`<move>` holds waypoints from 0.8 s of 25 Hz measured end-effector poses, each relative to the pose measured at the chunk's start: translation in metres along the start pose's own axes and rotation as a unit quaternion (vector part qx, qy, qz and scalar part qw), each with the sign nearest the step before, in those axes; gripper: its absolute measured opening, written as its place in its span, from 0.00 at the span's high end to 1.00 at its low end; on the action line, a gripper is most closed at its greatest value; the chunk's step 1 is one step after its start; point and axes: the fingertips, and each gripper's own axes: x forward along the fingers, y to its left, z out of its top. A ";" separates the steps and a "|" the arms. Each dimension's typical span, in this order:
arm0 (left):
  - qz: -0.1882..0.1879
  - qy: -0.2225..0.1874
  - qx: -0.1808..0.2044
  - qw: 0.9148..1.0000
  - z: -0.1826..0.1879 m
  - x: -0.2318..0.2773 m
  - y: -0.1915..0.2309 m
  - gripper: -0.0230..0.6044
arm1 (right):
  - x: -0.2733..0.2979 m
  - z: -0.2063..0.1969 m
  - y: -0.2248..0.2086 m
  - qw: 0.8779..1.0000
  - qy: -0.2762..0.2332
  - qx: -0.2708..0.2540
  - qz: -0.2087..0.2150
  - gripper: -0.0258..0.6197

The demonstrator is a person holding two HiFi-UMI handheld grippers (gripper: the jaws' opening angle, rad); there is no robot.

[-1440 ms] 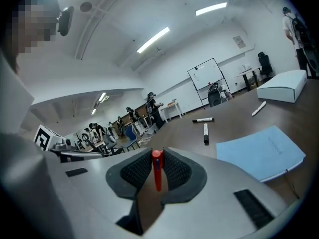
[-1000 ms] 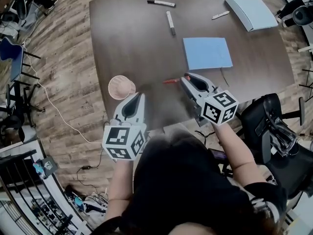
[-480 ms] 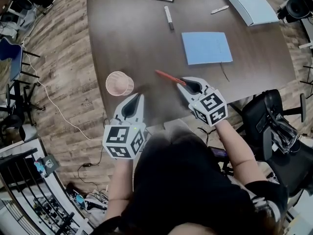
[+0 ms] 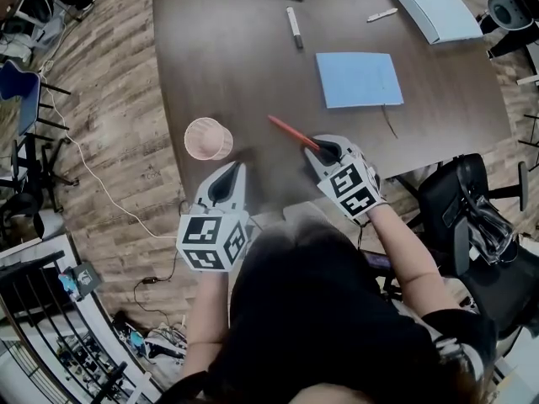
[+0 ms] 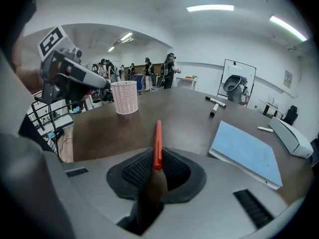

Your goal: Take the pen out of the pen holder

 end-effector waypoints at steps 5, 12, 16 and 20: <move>0.009 0.005 -0.005 1.000 -0.007 -0.003 0.006 0.92 | 0.000 -0.006 -0.003 1.000 0.019 -0.006 -0.011 0.84; 0.024 0.003 -0.013 1.000 -0.009 -0.009 0.016 0.92 | -0.003 0.004 -0.003 1.000 0.004 0.016 -0.007 0.80; 0.029 -0.004 -0.014 0.999 -0.006 -0.012 0.019 0.92 | -0.006 0.011 -0.004 1.000 -0.002 0.029 -0.005 0.82; 0.036 -0.011 -0.017 0.999 -0.005 -0.018 0.021 0.92 | -0.014 0.023 -0.004 0.997 -0.020 0.074 0.011 0.83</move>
